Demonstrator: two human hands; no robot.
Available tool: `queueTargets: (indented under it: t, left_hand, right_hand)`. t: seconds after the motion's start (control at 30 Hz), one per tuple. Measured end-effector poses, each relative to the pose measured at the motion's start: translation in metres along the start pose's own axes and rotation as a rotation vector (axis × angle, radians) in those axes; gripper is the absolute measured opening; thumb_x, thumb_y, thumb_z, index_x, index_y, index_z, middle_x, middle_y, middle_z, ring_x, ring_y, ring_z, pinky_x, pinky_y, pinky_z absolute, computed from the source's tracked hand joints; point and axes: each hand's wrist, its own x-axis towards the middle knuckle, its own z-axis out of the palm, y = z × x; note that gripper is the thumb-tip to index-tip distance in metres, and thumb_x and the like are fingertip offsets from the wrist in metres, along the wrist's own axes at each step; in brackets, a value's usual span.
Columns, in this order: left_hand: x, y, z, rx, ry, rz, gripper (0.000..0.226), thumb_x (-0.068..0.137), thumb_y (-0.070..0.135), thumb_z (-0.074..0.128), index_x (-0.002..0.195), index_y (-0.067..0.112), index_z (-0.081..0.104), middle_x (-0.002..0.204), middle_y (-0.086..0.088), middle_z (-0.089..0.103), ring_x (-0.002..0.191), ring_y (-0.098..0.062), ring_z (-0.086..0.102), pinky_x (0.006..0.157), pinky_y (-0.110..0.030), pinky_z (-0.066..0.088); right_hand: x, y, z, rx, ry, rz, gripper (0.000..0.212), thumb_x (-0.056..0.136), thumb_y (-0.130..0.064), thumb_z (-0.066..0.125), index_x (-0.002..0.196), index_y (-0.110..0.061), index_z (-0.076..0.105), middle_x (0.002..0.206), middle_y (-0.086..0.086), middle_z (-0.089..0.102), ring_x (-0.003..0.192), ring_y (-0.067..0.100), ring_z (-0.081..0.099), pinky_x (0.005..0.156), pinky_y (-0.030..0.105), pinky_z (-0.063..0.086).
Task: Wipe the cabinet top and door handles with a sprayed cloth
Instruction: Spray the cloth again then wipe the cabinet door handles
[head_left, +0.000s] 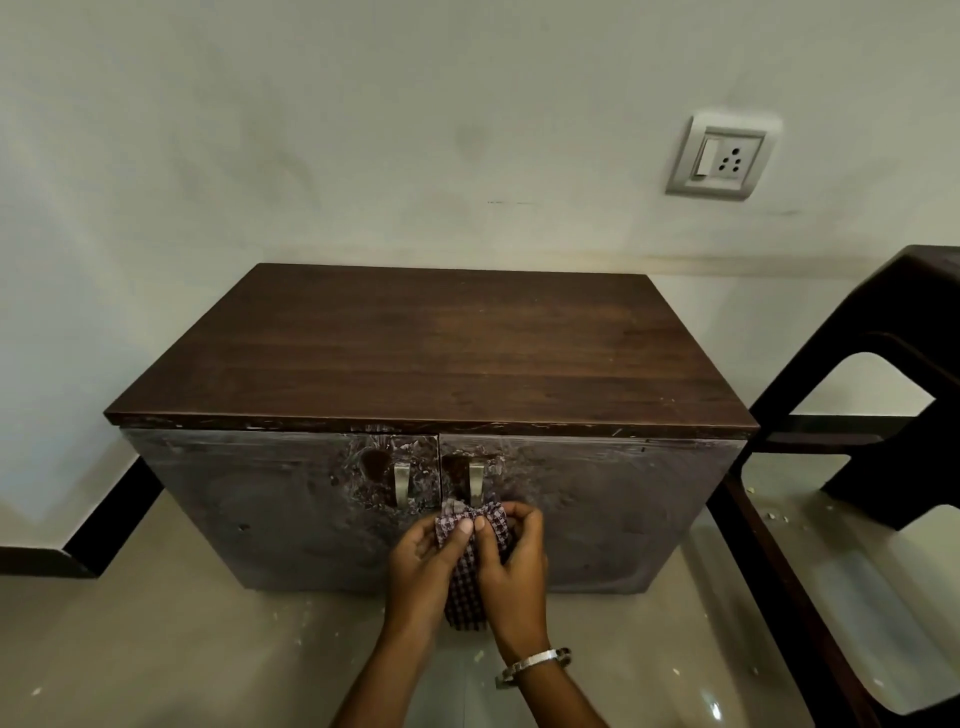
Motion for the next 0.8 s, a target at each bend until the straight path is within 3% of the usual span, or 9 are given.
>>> queueTargets:
  t: [0.17, 0.37, 0.53, 0.67, 0.8]
  left_hand:
    - [0.002, 0.004, 0.008, 0.036, 0.061, -0.057, 0.025, 0.081, 0.022, 0.074, 0.104, 0.015, 0.068, 0.101, -0.004, 0.072, 0.095, -0.020, 0.067, 0.089, -0.043, 0.054]
    - [-0.004, 0.009, 0.008, 0.008, 0.047, -0.059, 0.013, 0.081, 0.021, 0.074, 0.092, 0.020, 0.068, 0.096, -0.003, 0.073, 0.091, -0.019, 0.068, 0.084, -0.039, 0.056]
    - [-0.011, 0.018, -0.002, -0.080, -0.031, -0.013, 0.026, 0.077, 0.018, 0.076, 0.100, 0.008, 0.068, 0.099, -0.010, 0.074, 0.095, -0.027, 0.069, 0.089, -0.047, 0.054]
    - [-0.014, 0.036, 0.003, -0.235, -0.059, -0.006, 0.027, 0.074, 0.020, 0.076, 0.098, 0.009, 0.070, 0.098, -0.012, 0.074, 0.093, -0.028, 0.070, 0.079, -0.039, 0.056]
    - [-0.015, 0.053, 0.013, -0.287, -0.012, -0.072, 0.028, 0.076, 0.025, 0.077, 0.098, 0.009, 0.071, 0.092, -0.010, 0.075, 0.086, -0.026, 0.072, 0.077, -0.040, 0.058]
  right_hand:
    - [0.009, 0.003, 0.001, -0.032, -0.013, 0.086, 0.023, 0.090, -0.020, 0.066, 0.106, -0.021, 0.050, 0.100, 0.000, 0.066, 0.091, 0.009, 0.064, 0.070, 0.014, 0.050]
    - [0.011, -0.001, -0.003, -0.012, -0.029, 0.130, 0.021, 0.089, -0.019, 0.068, 0.103, -0.023, 0.053, 0.096, -0.003, 0.068, 0.088, 0.004, 0.066, 0.064, 0.010, 0.049]
    - [0.003, -0.016, -0.008, 0.064, -0.040, 0.051, 0.019, 0.088, -0.018, 0.068, 0.099, -0.025, 0.054, 0.095, -0.004, 0.067, 0.085, 0.000, 0.065, 0.069, 0.015, 0.053]
    - [0.008, -0.040, -0.008, 0.078, 0.001, -0.053, 0.018, 0.087, -0.018, 0.069, 0.098, -0.024, 0.056, 0.093, -0.006, 0.067, 0.084, -0.001, 0.065, 0.070, 0.012, 0.051]
    - [0.023, -0.059, -0.008, 0.020, -0.010, -0.039, 0.017, 0.087, -0.025, 0.070, 0.098, -0.025, 0.058, 0.092, -0.008, 0.067, 0.085, 0.002, 0.064, 0.070, 0.015, 0.049]
